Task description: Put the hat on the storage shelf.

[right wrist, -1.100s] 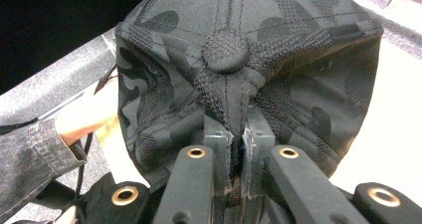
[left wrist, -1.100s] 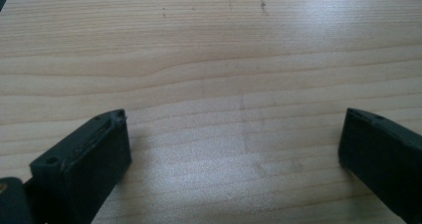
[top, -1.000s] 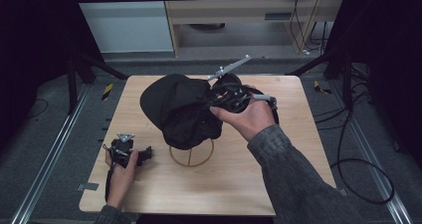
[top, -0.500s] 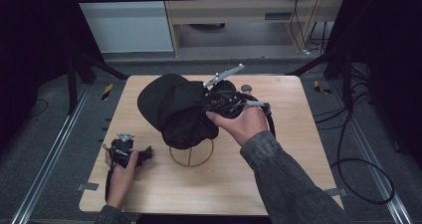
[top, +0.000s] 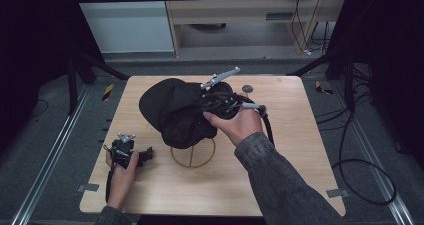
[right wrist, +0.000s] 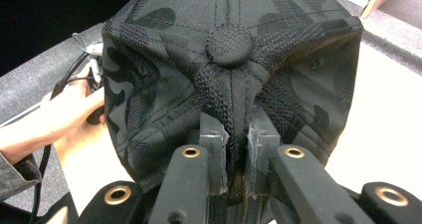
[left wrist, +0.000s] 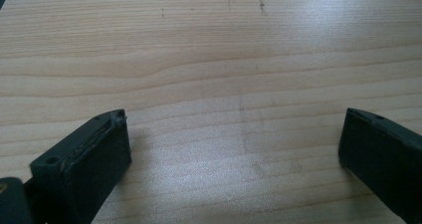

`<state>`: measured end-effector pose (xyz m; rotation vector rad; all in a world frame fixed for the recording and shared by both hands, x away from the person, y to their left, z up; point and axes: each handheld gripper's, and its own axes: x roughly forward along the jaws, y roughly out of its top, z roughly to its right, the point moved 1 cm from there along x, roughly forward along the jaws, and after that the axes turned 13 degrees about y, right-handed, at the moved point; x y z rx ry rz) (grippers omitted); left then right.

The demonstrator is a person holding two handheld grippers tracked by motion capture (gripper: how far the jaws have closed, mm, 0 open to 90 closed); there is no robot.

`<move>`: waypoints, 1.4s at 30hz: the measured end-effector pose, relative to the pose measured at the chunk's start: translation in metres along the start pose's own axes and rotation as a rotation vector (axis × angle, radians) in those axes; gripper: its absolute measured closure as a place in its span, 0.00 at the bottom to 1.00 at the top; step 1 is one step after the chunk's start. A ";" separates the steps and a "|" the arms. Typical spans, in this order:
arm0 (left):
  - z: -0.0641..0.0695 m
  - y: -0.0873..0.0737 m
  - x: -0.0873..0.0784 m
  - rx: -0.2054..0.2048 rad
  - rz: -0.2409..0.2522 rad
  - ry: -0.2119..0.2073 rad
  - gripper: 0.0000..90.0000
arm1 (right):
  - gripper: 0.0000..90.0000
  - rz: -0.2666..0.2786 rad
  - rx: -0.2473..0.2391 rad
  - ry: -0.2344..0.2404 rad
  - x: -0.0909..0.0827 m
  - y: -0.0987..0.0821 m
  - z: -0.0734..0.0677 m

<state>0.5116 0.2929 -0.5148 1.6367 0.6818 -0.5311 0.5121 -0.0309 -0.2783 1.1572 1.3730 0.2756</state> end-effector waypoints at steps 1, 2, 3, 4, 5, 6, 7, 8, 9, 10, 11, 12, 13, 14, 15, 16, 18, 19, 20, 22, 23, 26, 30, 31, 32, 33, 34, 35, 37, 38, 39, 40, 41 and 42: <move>0.000 0.000 0.000 0.000 0.000 0.000 0.00 | 0.90 0.004 0.001 0.000 0.000 0.000 0.000; 0.000 0.000 0.000 0.000 0.000 0.000 0.00 | 0.90 0.007 0.002 -0.001 0.001 0.000 0.001; 0.000 0.000 0.000 0.001 0.000 0.000 0.00 | 0.90 0.009 0.004 0.000 0.001 0.001 0.001; 0.000 0.000 0.000 0.000 0.000 0.000 0.00 | 0.89 0.010 0.005 0.001 0.001 0.001 0.001; 0.000 0.000 0.000 0.000 0.000 0.000 0.00 | 0.89 0.009 0.005 0.003 0.001 0.001 0.001; 0.000 0.000 0.000 0.000 0.000 0.000 0.00 | 0.89 0.011 0.007 0.004 0.001 0.002 0.001; 0.000 0.000 0.000 0.000 0.000 0.000 0.00 | 0.88 0.013 0.005 0.003 0.002 0.002 0.002; 0.000 0.000 0.000 0.000 0.000 0.000 0.00 | 0.88 0.014 0.009 0.004 0.002 0.002 0.002; 0.000 0.000 0.000 0.000 0.000 0.000 0.00 | 0.88 0.016 0.012 0.007 0.002 0.002 0.003; 0.000 0.000 0.000 0.000 0.000 0.000 0.00 | 0.88 0.019 0.013 0.009 0.002 0.002 0.003; 0.000 0.000 0.000 0.000 0.000 0.000 0.00 | 0.87 0.018 0.018 0.008 0.002 0.003 0.004; 0.000 0.000 0.000 0.000 0.000 0.000 0.00 | 0.87 0.018 0.021 0.010 0.002 0.003 0.004; 0.000 0.000 0.000 0.000 0.000 0.000 0.00 | 0.86 0.019 0.024 0.010 0.002 0.003 0.005; 0.000 0.000 0.000 0.000 0.000 0.000 0.00 | 0.86 0.020 0.029 0.011 0.002 0.003 0.005; 0.000 0.000 0.000 0.000 0.000 0.000 0.00 | 0.86 0.022 0.031 0.012 0.002 0.003 0.006; 0.000 0.000 0.000 0.000 0.000 0.000 0.00 | 0.85 0.024 0.033 0.015 0.002 0.003 0.007; 0.000 0.000 0.000 0.000 0.000 0.000 0.00 | 0.84 0.029 0.042 0.022 0.002 0.004 0.008; 0.000 0.000 0.000 0.000 0.000 0.000 0.00 | 0.84 0.031 0.047 0.025 0.002 0.004 0.008; 0.000 0.000 0.000 0.000 0.000 0.000 0.00 | 0.84 0.033 0.050 0.027 0.002 0.004 0.008; 0.000 0.000 0.000 0.000 0.000 0.000 0.00 | 0.83 0.038 0.054 0.033 0.002 0.005 0.009; 0.000 0.000 0.000 0.000 0.000 0.000 0.00 | 0.83 0.039 0.061 0.034 0.002 0.005 0.009; 0.000 0.000 0.000 0.003 -0.002 -0.001 0.00 | 0.82 0.047 0.068 0.041 0.002 0.006 0.011; 0.000 0.000 0.000 0.002 -0.001 0.000 0.00 | 0.79 0.055 0.080 0.050 0.002 0.006 0.012; 0.000 0.000 0.000 0.002 -0.001 0.000 0.00 | 0.79 0.060 0.079 0.052 0.002 0.006 0.012; 0.000 0.000 0.000 0.002 -0.001 0.000 0.00 | 0.79 0.065 0.085 0.062 0.001 0.006 0.012; 0.000 0.000 0.000 0.002 -0.001 0.000 0.00 | 0.78 0.062 0.082 0.057 0.001 0.007 0.012; 0.000 0.000 0.000 0.002 -0.001 0.000 0.00 | 0.78 0.062 0.081 0.058 0.001 0.007 0.012; 0.000 0.000 0.000 0.002 -0.001 0.000 0.00 | 0.77 0.064 0.083 0.061 0.001 0.007 0.012; 0.000 0.000 0.000 0.002 -0.001 0.000 0.00 | 0.77 0.064 0.086 0.059 0.000 0.007 0.012; 0.000 0.000 0.000 0.002 -0.001 0.000 0.00 | 0.77 0.064 0.085 0.058 0.000 0.007 0.012; 0.000 0.000 0.000 0.004 -0.002 0.000 0.00 | 0.77 0.065 0.085 0.058 -0.001 0.007 0.012; 0.000 0.000 0.000 0.002 -0.001 0.000 0.00 | 0.77 0.068 0.085 0.058 -0.002 0.007 0.012; 0.000 0.000 0.000 0.002 -0.001 0.000 0.00 | 0.77 0.071 0.085 0.059 -0.003 0.007 0.012; 0.000 0.000 0.000 0.002 -0.001 0.000 0.00 | 0.77 0.071 0.082 0.059 -0.004 0.007 0.012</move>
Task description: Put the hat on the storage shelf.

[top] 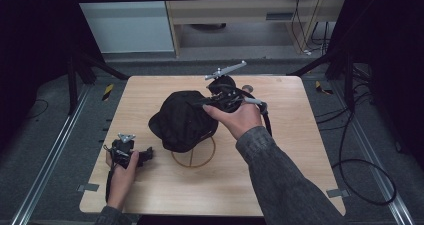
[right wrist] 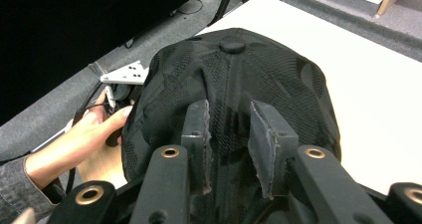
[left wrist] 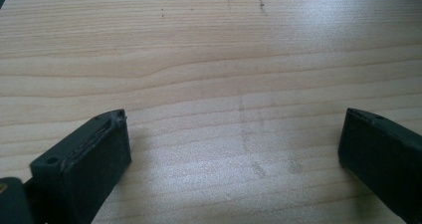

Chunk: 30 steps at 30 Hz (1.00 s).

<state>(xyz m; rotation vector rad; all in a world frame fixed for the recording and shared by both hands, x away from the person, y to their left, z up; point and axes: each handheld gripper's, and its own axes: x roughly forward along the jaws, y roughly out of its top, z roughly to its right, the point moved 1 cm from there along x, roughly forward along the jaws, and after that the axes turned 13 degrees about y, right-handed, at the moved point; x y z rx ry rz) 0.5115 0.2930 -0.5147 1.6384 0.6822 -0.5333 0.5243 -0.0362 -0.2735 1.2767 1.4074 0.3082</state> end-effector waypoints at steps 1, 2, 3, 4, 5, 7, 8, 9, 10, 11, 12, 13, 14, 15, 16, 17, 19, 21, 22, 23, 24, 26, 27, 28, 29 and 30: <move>0.000 0.000 0.000 0.000 0.000 0.000 0.00 | 0.77 0.001 -0.001 -0.001 -0.001 0.000 0.000; 0.000 0.000 0.000 0.000 0.000 0.000 0.00 | 0.78 0.001 -0.001 -0.002 -0.002 0.000 -0.001; 0.000 0.000 0.000 0.000 0.000 0.000 0.00 | 0.78 0.001 -0.003 -0.003 -0.003 0.000 -0.001; 0.000 0.000 0.000 0.000 0.000 0.000 0.00 | 0.78 0.002 -0.005 -0.004 -0.004 0.000 -0.001; 0.000 0.000 0.000 0.000 0.000 0.000 0.00 | 0.78 0.004 -0.007 -0.005 -0.005 0.000 -0.002; 0.000 0.000 0.000 0.000 0.000 0.000 0.00 | 0.77 0.005 -0.007 -0.008 -0.006 -0.001 -0.002; 0.000 0.000 0.000 0.000 0.000 0.000 0.00 | 0.77 0.007 -0.008 -0.011 -0.007 -0.001 -0.002; 0.000 0.000 0.000 0.000 0.000 0.000 0.00 | 0.77 0.009 -0.012 -0.013 -0.007 -0.001 -0.002; 0.000 0.000 0.000 0.000 0.000 0.000 0.00 | 0.77 0.008 -0.013 -0.018 -0.008 -0.001 -0.002; 0.000 0.000 0.000 0.000 0.000 0.000 0.00 | 0.77 0.009 -0.013 -0.021 -0.008 -0.001 -0.003; 0.000 0.000 0.000 0.000 0.000 0.000 0.00 | 0.77 0.010 -0.017 -0.025 -0.009 -0.001 -0.002; 0.000 0.000 0.000 0.000 0.000 0.000 0.00 | 0.77 0.010 -0.018 -0.026 -0.010 -0.001 -0.002; 0.000 0.000 0.000 0.000 0.000 0.000 0.00 | 0.76 0.010 -0.018 -0.028 -0.010 -0.001 -0.002; 0.000 0.000 0.000 0.000 0.000 0.000 0.00 | 0.76 0.012 -0.018 -0.031 -0.011 -0.001 -0.002; 0.000 0.000 0.000 0.000 0.000 0.000 0.00 | 0.76 0.014 -0.020 -0.033 -0.012 -0.001 -0.003; 0.000 0.000 0.000 0.000 0.000 0.000 0.00 | 0.75 0.017 -0.019 -0.035 -0.012 -0.001 -0.003; 0.000 0.000 0.000 0.000 0.000 0.000 0.00 | 0.74 0.018 -0.025 -0.039 -0.013 -0.002 -0.003; 0.000 0.000 0.000 0.000 0.000 0.000 0.00 | 0.72 0.018 -0.027 -0.042 -0.015 -0.002 -0.004; 0.000 0.000 0.000 0.000 0.000 0.000 0.00 | 0.71 0.020 -0.026 -0.044 -0.015 -0.002 -0.004; 0.000 0.000 0.000 0.000 0.000 0.000 0.00 | 0.70 0.022 -0.030 -0.047 -0.016 -0.002 -0.004; 0.000 0.000 0.000 0.000 0.000 0.000 0.00 | 0.69 0.022 -0.033 -0.049 -0.017 -0.003 -0.005; 0.000 0.000 0.000 0.000 0.000 0.000 0.00 | 0.66 0.024 -0.033 -0.052 -0.019 -0.003 -0.005; 0.000 0.000 0.000 0.000 0.000 0.000 0.00 | 0.64 0.025 -0.031 -0.055 -0.020 -0.003 -0.005; 0.000 0.000 0.000 0.000 0.000 0.000 0.00 | 0.62 0.027 -0.031 -0.058 -0.021 -0.004 -0.005; 0.000 0.000 0.000 0.000 0.000 0.000 0.00 | 0.60 0.028 -0.033 -0.059 -0.022 -0.004 -0.006; 0.000 0.000 0.000 0.000 0.000 0.000 0.00 | 0.59 0.028 -0.029 -0.063 -0.023 -0.004 -0.006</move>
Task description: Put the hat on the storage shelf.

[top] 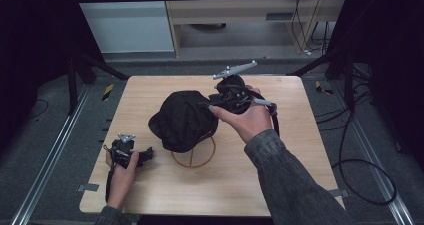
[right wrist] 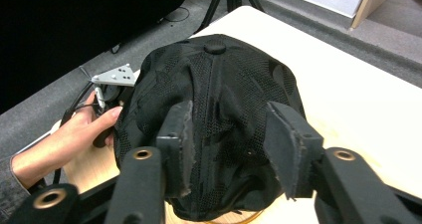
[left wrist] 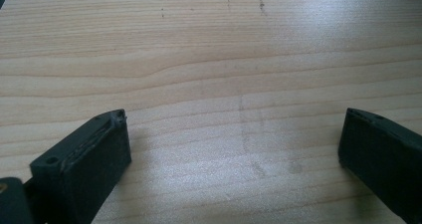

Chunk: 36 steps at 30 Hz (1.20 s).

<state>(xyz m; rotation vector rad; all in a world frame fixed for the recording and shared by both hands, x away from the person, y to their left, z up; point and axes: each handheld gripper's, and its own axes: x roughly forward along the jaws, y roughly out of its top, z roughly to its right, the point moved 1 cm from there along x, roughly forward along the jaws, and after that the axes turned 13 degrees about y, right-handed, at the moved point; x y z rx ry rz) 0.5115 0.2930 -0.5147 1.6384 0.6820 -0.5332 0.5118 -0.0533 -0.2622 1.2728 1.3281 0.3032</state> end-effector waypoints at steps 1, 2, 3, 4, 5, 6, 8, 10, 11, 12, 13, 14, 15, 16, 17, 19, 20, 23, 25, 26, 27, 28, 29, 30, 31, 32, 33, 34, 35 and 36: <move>0.000 0.000 0.000 0.000 0.000 0.000 0.00 | 0.59 0.000 0.000 0.000 0.000 0.000 0.000; 0.000 0.000 0.000 0.000 0.000 0.000 0.00 | 0.56 0.002 -0.002 -0.002 -0.002 0.000 0.000; 0.000 0.000 0.000 0.000 0.000 0.000 0.00 | 0.54 0.003 -0.001 -0.005 -0.003 -0.001 0.000; 0.000 0.000 0.000 0.000 0.000 0.000 0.00 | 0.53 0.003 -0.003 -0.009 -0.004 -0.001 0.000; 0.000 0.000 0.000 0.000 0.000 0.000 0.00 | 0.51 0.005 -0.003 -0.013 -0.005 -0.001 0.000; 0.000 0.000 0.000 0.000 0.000 0.000 0.00 | 0.50 0.006 -0.002 -0.015 -0.006 -0.001 -0.001; 0.000 0.000 0.000 0.000 0.000 0.000 0.00 | 0.48 0.010 -0.005 -0.021 -0.008 -0.001 -0.001; 0.000 0.000 0.000 0.000 0.000 0.000 0.00 | 0.46 0.011 -0.003 -0.023 -0.010 -0.002 -0.002; 0.000 0.000 0.000 0.000 0.000 0.000 0.00 | 0.45 0.011 -0.005 -0.026 -0.011 -0.002 -0.002; 0.000 0.000 0.000 0.000 0.000 0.000 0.00 | 0.44 0.013 -0.006 -0.029 -0.012 -0.002 -0.002; 0.000 0.000 0.000 0.001 0.000 0.000 0.00 | 0.43 0.011 -0.006 -0.029 -0.012 -0.002 -0.002; 0.000 0.000 0.000 0.000 0.000 0.000 0.00 | 0.42 0.011 -0.005 -0.031 -0.013 -0.002 -0.003; 0.000 0.000 0.000 0.000 0.000 0.000 0.00 | 0.40 0.010 -0.007 -0.034 -0.014 -0.003 -0.003; 0.000 0.000 0.000 0.000 0.000 0.000 0.00 | 0.39 0.011 -0.010 -0.039 -0.015 -0.003 -0.002; 0.000 0.000 0.000 0.000 0.000 0.000 0.00 | 0.37 0.012 -0.008 -0.044 -0.016 -0.003 -0.002; 0.000 0.000 0.000 0.000 0.000 0.000 0.00 | 0.34 0.014 -0.007 -0.050 -0.017 -0.003 -0.002; 0.000 0.000 0.000 0.000 0.000 0.000 0.00 | 0.33 0.016 -0.004 -0.054 -0.018 -0.003 -0.002; 0.000 0.000 0.000 0.000 0.000 0.000 0.00 | 0.28 0.016 0.003 -0.068 -0.021 -0.004 -0.001; 0.000 0.000 0.000 0.000 0.000 0.000 0.00 | 0.24 0.021 0.001 -0.075 -0.022 -0.004 0.000; 0.000 0.000 0.000 0.000 0.000 0.000 0.00 | 0.23 0.023 0.002 -0.079 -0.023 -0.004 0.000; 0.000 0.000 0.000 0.000 0.000 0.000 0.00 | 0.21 0.025 0.002 -0.083 -0.023 -0.004 0.000; 0.000 0.000 0.000 0.000 0.000 0.000 0.00 | 0.19 0.028 0.001 -0.087 -0.024 -0.004 0.001; 0.000 0.000 0.000 0.000 0.000 0.000 0.00 | 0.17 0.029 0.001 -0.092 -0.024 -0.004 0.001; 0.000 0.000 0.000 0.001 0.000 0.000 0.00 | 0.16 0.027 0.006 -0.098 -0.025 -0.004 0.001; 0.000 0.000 0.000 0.000 0.000 0.000 0.00 | 0.15 0.030 0.005 -0.100 -0.026 -0.004 0.001; 0.000 0.000 0.000 0.001 0.000 0.000 0.00 | 0.14 0.031 0.005 -0.103 -0.026 -0.005 0.002; 0.000 0.000 0.000 0.000 0.000 0.000 0.00 | 0.12 0.033 -0.002 -0.106 -0.027 -0.005 0.002; 0.000 0.000 0.000 0.000 0.000 0.000 0.00 | 0.11 0.033 -0.006 -0.111 -0.028 -0.006 0.002; 0.000 0.000 0.000 0.001 0.000 0.000 0.00 | 0.10 0.032 -0.014 -0.114 -0.029 -0.006 0.003; 0.000 0.000 0.000 0.000 0.000 0.000 0.00 | 0.10 0.034 -0.023 -0.117 -0.030 -0.007 0.003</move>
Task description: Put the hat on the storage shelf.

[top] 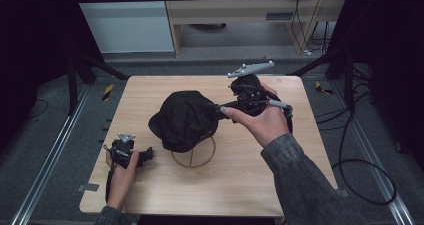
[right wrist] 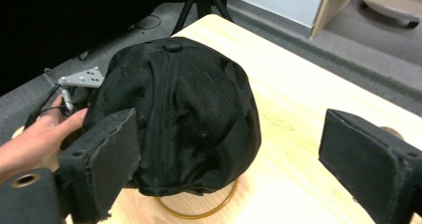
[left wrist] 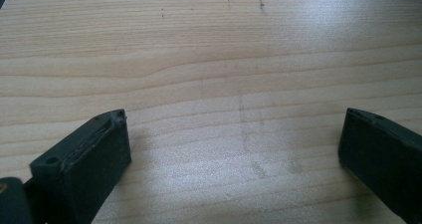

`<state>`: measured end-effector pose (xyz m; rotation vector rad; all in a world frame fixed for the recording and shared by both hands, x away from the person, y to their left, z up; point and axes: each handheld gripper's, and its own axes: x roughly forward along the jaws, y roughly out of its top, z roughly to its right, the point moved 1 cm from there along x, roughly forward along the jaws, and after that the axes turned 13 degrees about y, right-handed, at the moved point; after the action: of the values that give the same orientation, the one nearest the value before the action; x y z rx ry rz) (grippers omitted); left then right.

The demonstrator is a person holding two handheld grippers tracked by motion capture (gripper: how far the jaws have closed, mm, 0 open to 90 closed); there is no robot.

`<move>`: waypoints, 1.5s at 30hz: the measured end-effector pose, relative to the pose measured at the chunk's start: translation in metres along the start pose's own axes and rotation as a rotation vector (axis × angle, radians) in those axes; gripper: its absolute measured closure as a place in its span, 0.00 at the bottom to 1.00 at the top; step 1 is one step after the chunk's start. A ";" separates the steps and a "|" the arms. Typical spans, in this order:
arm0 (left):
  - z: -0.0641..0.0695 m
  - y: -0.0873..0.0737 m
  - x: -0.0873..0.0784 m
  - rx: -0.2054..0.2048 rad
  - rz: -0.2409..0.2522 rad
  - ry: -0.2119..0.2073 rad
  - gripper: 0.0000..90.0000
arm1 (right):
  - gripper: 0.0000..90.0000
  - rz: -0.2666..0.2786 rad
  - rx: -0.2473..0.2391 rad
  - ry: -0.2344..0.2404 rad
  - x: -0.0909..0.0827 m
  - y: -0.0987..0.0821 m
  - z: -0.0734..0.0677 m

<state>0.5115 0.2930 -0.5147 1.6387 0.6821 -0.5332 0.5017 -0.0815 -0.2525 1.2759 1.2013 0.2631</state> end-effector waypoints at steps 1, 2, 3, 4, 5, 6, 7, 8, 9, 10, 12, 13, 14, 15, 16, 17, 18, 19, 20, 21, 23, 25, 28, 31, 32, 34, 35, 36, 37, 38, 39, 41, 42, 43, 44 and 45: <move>0.000 0.000 0.000 0.000 0.000 0.000 0.00 | 0.09 0.002 -0.003 -0.004 -0.001 -0.001 0.001; 0.000 0.000 0.000 0.000 0.000 0.000 0.00 | 0.08 0.004 -0.008 -0.006 -0.003 -0.002 0.001; 0.000 0.000 0.000 0.000 0.000 0.000 0.00 | 0.07 0.007 -0.015 -0.011 -0.004 -0.003 0.002; 0.000 0.000 0.000 0.000 0.000 0.000 0.00 | 0.07 0.009 -0.017 -0.016 -0.005 -0.004 0.003; 0.000 0.000 0.000 -0.001 0.001 -0.001 0.00 | 0.06 0.009 -0.020 -0.020 -0.007 -0.004 0.004; 0.000 0.000 0.000 -0.001 0.001 -0.001 0.00 | 0.06 0.009 -0.022 -0.026 -0.009 -0.005 0.005; 0.000 0.000 0.000 -0.001 0.002 0.000 0.00 | 0.06 0.011 -0.023 -0.036 -0.010 -0.006 0.006; 0.000 0.000 0.000 -0.001 0.002 0.000 0.00 | 0.06 0.013 -0.023 -0.044 -0.012 -0.008 0.008; 0.000 0.000 0.000 -0.001 0.002 0.000 0.00 | 0.06 0.014 -0.024 -0.052 -0.014 -0.009 0.009; 0.000 0.000 0.000 -0.001 0.002 0.000 0.00 | 0.06 0.015 -0.020 -0.059 -0.016 -0.011 0.011; 0.000 0.000 0.000 -0.001 0.002 0.000 0.00 | 0.07 0.013 -0.016 -0.078 -0.020 -0.017 0.015; 0.000 0.000 0.000 -0.001 0.002 0.000 0.00 | 0.07 0.015 -0.011 -0.087 -0.021 -0.020 0.018; 0.000 0.000 0.000 -0.001 0.002 0.000 0.00 | 0.08 0.012 -0.001 -0.097 -0.023 -0.023 0.021; 0.000 0.000 0.000 0.000 0.001 0.000 0.00 | 0.08 0.013 0.000 -0.104 -0.025 -0.027 0.023; 0.000 0.000 0.000 -0.001 0.002 0.000 0.00 | 0.09 0.014 0.006 -0.112 -0.026 -0.030 0.025; 0.000 0.000 0.000 -0.001 0.002 0.000 0.00 | 0.10 0.016 0.010 -0.119 -0.028 -0.034 0.028; 0.000 0.000 0.000 -0.001 0.002 0.000 0.00 | 0.11 0.017 0.019 -0.129 -0.029 -0.038 0.030; 0.000 0.000 0.000 -0.001 0.002 0.000 0.00 | 0.12 0.017 0.021 -0.139 -0.030 -0.042 0.032; 0.000 0.000 0.000 -0.001 0.003 0.000 0.00 | 0.12 0.015 0.023 -0.145 -0.031 -0.046 0.034; 0.000 0.000 0.000 0.001 0.001 0.000 0.00 | 0.13 0.012 0.024 -0.151 -0.032 -0.050 0.036; 0.000 0.000 0.000 0.002 0.001 0.000 0.00 | 0.13 0.002 0.025 -0.165 -0.032 -0.058 0.039; 0.000 0.000 0.000 0.002 0.001 0.000 0.00 | 0.14 -0.007 0.032 -0.169 -0.033 -0.066 0.042; 0.000 0.000 0.000 0.002 0.001 0.000 0.00 | 0.14 -0.017 0.046 -0.176 -0.033 -0.078 0.047; 0.000 0.000 0.000 0.002 0.001 0.000 0.00 | 0.14 -0.032 0.056 -0.180 -0.031 -0.091 0.051; 0.000 0.000 0.000 0.002 0.001 0.000 0.00 | 0.14 -0.036 0.059 -0.179 -0.031 -0.095 0.052; 0.000 0.000 0.000 0.002 0.001 0.000 0.00 | 0.14 -0.044 0.068 -0.178 -0.029 -0.104 0.054; 0.000 0.000 0.000 0.002 0.001 0.000 0.00 | 0.14 -0.049 0.072 -0.180 -0.028 -0.108 0.056; 0.000 0.000 0.000 0.002 0.001 0.000 0.00 | 0.14 -0.053 0.077 -0.184 -0.027 -0.112 0.057; 0.000 0.000 0.000 0.002 0.001 0.000 0.00 | 0.14 -0.057 0.073 -0.185 -0.026 -0.116 0.058; 0.000 0.000 0.000 0.002 0.001 0.000 0.00 | 0.14 -0.059 0.082 -0.184 -0.025 -0.120 0.059; 0.000 0.000 0.000 0.002 0.001 0.000 0.00 | 0.14 -0.061 0.084 -0.185 -0.024 -0.124 0.060; 0.000 0.000 0.000 0.002 0.001 0.000 0.00 | 0.14 -0.070 0.086 -0.186 -0.021 -0.131 0.062; 0.000 0.000 0.000 0.002 0.001 0.000 0.00 | 0.14 -0.074 0.084 -0.193 -0.020 -0.135 0.062; 0.000 0.000 0.000 0.002 0.001 0.000 0.00 | 0.14 -0.078 0.086 -0.194 -0.018 -0.138 0.063; 0.000 0.000 0.000 0.002 0.001 0.000 0.00 | 0.14 -0.078 0.090 -0.188 -0.017 -0.142 0.064; 0.000 0.000 0.000 0.002 0.001 0.000 0.00 | 0.14 -0.080 0.095 -0.188 -0.016 -0.146 0.064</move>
<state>0.5115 0.2932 -0.5148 1.6408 0.6811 -0.5336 0.4819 -0.1816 -0.3758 1.3004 1.1113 0.0272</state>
